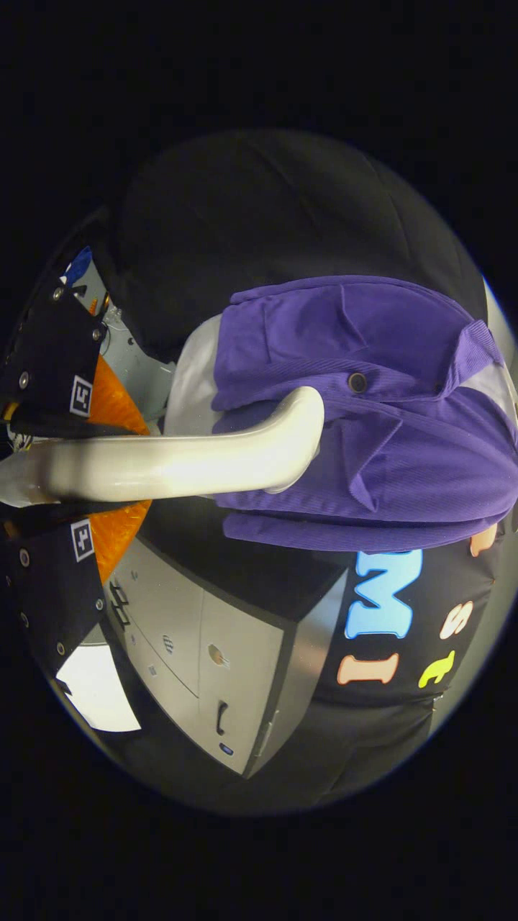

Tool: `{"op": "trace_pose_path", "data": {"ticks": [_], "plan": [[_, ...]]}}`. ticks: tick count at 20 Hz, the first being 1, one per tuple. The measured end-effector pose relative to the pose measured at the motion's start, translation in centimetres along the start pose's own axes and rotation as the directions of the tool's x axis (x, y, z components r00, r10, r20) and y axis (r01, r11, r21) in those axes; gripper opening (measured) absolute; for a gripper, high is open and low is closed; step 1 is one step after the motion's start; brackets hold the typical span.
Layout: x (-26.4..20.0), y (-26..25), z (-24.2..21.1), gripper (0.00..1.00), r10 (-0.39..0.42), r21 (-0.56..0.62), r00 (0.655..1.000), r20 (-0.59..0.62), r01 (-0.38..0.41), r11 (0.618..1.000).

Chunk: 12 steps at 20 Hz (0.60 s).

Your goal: Iron the clothes twice with a garment steamer, once on the left side and once on the right side.

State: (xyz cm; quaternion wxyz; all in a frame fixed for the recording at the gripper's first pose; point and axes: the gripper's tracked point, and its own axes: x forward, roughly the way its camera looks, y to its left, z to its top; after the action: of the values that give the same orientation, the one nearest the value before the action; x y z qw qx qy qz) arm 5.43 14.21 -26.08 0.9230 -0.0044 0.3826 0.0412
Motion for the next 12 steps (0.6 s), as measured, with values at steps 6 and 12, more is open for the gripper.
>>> {"op": "trace_pose_path", "data": {"ticks": [6, 12], "plan": [[-0.8, -1.4, -6.0, 0.37, 0.014, -0.004, 0.99, -0.142, -0.014, 1.0], [-3.3, -0.7, -4.1, 0.37, 0.076, -0.07, 0.988, -0.132, -0.086, 0.994]]}}
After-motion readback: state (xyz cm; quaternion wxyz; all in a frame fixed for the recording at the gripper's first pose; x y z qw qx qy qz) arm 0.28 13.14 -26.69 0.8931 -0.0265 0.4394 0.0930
